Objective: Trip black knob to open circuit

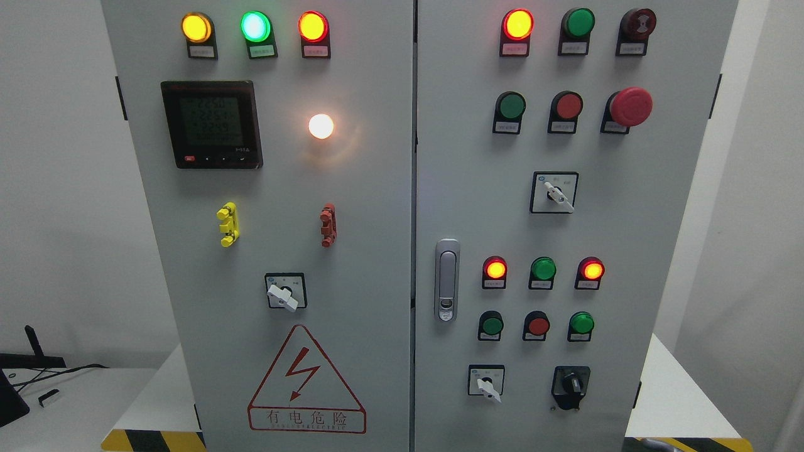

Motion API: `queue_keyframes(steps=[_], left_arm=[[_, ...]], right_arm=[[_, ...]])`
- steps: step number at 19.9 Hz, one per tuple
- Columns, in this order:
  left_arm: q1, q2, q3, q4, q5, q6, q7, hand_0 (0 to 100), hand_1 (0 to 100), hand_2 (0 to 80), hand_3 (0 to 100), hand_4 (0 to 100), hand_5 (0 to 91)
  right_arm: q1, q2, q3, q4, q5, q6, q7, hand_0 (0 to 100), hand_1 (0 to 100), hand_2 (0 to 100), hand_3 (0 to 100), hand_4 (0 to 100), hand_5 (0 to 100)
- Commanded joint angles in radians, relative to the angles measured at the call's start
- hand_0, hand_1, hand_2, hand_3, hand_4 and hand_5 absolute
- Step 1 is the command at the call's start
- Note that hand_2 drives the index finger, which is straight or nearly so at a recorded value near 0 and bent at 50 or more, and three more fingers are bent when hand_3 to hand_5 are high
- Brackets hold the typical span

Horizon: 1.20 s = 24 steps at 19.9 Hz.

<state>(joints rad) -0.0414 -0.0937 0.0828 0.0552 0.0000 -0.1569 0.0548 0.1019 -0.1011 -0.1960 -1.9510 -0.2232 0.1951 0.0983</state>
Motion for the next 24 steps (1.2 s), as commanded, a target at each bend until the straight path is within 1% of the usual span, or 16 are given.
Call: queue_keyframes(steps=[1, 4, 6, 7, 10, 13, 15, 18, 20, 24], left_arm=[[0.000, 0.000, 0.000, 0.000, -0.031, 0.000, 0.000, 12, 39, 0.0, 0, 0, 0.0], [0.000, 0.000, 0.000, 0.000, -0.031, 0.000, 0.000, 12, 39, 0.0, 0, 0, 0.0], [0.000, 0.000, 0.000, 0.000, -0.031, 0.000, 0.000, 12, 39, 0.0, 0, 0, 0.0], [0.000, 0.000, 0.000, 0.000, -0.031, 0.000, 0.000, 12, 39, 0.0, 0, 0, 0.0], [0.000, 0.000, 0.000, 0.000, -0.031, 0.000, 0.000, 12, 39, 0.0, 0, 0, 0.0], [0.000, 0.000, 0.000, 0.000, -0.031, 0.000, 0.000, 12, 39, 0.0, 0, 0, 0.0], [0.000, 0.000, 0.000, 0.000, -0.031, 0.000, 0.000, 12, 39, 0.0, 0, 0, 0.0], [0.000, 0.000, 0.000, 0.000, -0.031, 0.000, 0.000, 12, 39, 0.0, 0, 0, 0.0], [0.000, 0.000, 0.000, 0.000, -0.031, 0.000, 0.000, 12, 39, 0.0, 0, 0, 0.0], [0.000, 0.000, 0.000, 0.000, -0.031, 0.000, 0.000, 12, 39, 0.0, 0, 0, 0.0]], right_arm=[[-0.051, 0.009, 0.059, 0.046, 0.016, 0.006, -0.008, 20, 68, 35, 100, 100, 95], [-0.067, 0.009, 0.089, 0.061, 0.025, 0.004, -0.025, 21, 70, 36, 100, 100, 95], [-0.080, 0.009, 0.092, 0.078, 0.027, 0.004, -0.032, 24, 71, 36, 100, 100, 95], [-0.086, 0.009, 0.093, 0.087, 0.027, 0.004, -0.034, 24, 71, 37, 100, 100, 95], [-0.097, 0.011, 0.119, 0.106, 0.027, 0.004, -0.057, 23, 71, 37, 100, 100, 95], [-0.108, 0.012, 0.122, 0.116, 0.028, 0.004, -0.061, 23, 71, 38, 100, 100, 95], [-0.114, 0.012, 0.124, 0.124, 0.027, 0.004, -0.078, 22, 72, 39, 100, 100, 95], [-0.126, 0.012, 0.141, 0.139, 0.028, 0.004, -0.087, 20, 73, 44, 100, 100, 95], [-0.131, 0.011, 0.142, 0.150, 0.041, 0.004, -0.098, 18, 74, 46, 100, 100, 96], [-0.140, 0.012, 0.142, 0.156, 0.064, 0.004, -0.100, 18, 75, 46, 100, 100, 96]])
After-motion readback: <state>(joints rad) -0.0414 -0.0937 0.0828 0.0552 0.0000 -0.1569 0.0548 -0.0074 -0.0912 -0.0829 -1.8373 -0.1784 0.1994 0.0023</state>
